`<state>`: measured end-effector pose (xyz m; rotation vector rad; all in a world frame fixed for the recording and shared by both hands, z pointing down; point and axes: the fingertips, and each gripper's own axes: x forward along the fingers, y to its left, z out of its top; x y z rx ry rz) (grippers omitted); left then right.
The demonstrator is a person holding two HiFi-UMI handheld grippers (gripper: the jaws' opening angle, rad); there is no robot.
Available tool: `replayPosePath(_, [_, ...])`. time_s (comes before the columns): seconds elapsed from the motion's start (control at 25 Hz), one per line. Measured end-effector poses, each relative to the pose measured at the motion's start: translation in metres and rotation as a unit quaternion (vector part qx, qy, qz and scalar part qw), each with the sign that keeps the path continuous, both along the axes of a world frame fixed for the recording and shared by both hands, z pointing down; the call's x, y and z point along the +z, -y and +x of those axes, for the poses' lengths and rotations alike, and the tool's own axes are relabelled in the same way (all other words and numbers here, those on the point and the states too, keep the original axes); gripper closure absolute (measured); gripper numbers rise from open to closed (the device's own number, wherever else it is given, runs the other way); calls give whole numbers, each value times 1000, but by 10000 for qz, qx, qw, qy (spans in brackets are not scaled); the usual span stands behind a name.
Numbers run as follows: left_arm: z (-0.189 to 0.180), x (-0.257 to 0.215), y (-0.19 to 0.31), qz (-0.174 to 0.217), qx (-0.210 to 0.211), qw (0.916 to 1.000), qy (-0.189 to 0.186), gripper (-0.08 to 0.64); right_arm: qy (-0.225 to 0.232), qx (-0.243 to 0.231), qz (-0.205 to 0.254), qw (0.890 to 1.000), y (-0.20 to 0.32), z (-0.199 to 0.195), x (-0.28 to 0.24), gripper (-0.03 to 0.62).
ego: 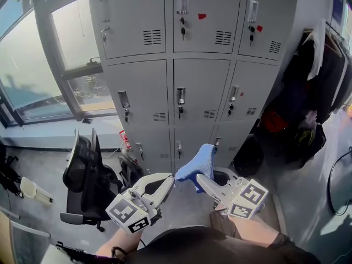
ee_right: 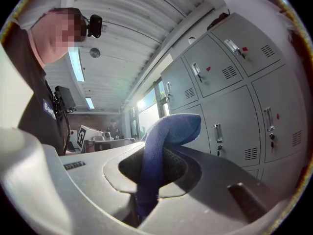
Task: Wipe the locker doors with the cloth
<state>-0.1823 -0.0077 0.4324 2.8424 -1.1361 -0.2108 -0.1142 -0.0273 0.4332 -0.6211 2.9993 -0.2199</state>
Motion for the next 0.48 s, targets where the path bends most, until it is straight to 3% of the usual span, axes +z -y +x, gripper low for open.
replayPosePath(0.48, [-9, 1, 20, -7, 573, 9981, -214, 552, 0, 764, 106, 9970, 38, 21, -32, 534])
